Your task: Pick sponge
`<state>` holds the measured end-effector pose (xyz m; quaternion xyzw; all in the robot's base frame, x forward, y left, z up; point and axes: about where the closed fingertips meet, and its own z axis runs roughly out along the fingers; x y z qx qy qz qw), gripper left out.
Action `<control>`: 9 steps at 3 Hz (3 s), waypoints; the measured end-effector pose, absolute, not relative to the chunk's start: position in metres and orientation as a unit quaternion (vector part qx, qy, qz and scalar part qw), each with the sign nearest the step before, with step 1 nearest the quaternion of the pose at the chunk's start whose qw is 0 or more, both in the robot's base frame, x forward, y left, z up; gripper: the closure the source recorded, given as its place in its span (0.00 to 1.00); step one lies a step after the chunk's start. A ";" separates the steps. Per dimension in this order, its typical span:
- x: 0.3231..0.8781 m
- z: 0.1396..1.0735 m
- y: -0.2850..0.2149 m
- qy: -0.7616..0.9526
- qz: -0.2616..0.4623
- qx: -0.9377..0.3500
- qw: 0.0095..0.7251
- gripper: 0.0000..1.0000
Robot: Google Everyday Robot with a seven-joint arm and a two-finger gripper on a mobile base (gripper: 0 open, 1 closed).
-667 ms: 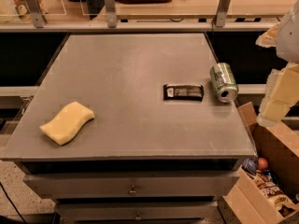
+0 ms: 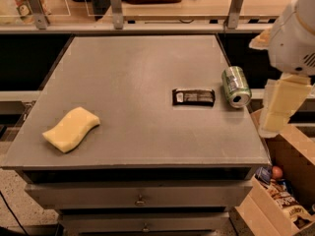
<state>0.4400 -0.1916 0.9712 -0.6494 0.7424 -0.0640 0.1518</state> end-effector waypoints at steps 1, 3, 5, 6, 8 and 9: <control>0.441 0.958 -0.132 0.661 -0.107 -0.730 0.137 0.00; 0.434 0.955 -0.059 0.571 -0.153 -0.796 0.128 0.00; 0.455 0.951 -0.001 0.490 -0.145 -0.853 0.106 0.00; 0.475 0.925 0.043 0.422 -0.119 -0.896 0.070 0.00; 0.501 0.860 0.113 0.338 -0.048 -0.939 0.031 0.00; 0.502 0.846 0.143 0.313 -0.023 -0.949 0.036 0.00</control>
Offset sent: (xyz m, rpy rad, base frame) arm 0.0002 0.1992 -0.0551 -0.3523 -0.1008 0.6312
